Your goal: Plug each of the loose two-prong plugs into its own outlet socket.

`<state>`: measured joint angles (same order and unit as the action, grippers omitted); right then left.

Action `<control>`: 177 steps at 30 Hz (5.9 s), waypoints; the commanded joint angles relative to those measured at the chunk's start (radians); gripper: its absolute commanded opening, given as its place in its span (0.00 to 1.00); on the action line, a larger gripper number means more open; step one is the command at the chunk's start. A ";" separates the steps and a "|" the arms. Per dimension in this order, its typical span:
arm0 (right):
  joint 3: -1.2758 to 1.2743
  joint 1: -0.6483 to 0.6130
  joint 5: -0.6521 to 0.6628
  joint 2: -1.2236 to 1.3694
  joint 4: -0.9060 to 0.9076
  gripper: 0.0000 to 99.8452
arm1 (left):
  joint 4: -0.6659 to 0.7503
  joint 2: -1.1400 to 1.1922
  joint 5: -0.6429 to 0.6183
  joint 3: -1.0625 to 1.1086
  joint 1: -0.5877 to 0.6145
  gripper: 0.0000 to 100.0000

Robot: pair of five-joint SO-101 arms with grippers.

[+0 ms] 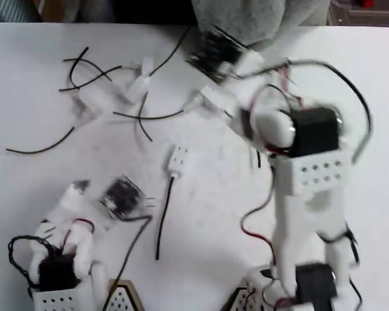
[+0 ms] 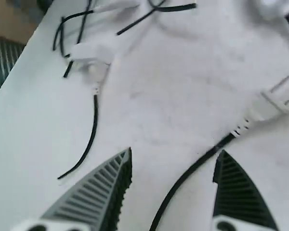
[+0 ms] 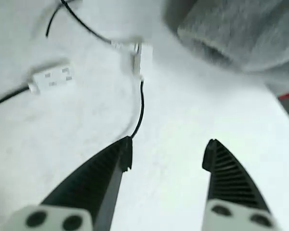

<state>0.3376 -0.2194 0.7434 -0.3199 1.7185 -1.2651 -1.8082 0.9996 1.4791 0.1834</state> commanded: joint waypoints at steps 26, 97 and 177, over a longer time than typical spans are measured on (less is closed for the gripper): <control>-1.185 0.234 -0.264 -0.349 -0.611 0.23 | 0.046 -0.001 -0.066 0.032 -0.325 0.25; -1.471 0.311 -0.404 -0.349 -1.017 0.23 | 0.130 1.844 0.127 -0.937 -0.335 0.23; -1.484 0.265 -0.413 -0.349 -1.017 0.23 | 1.039 0.364 -0.795 0.107 -0.650 0.02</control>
<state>-1.1508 0.0522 0.3353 -0.6437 0.7135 -0.3429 -1.2589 0.2110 1.4576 -0.4626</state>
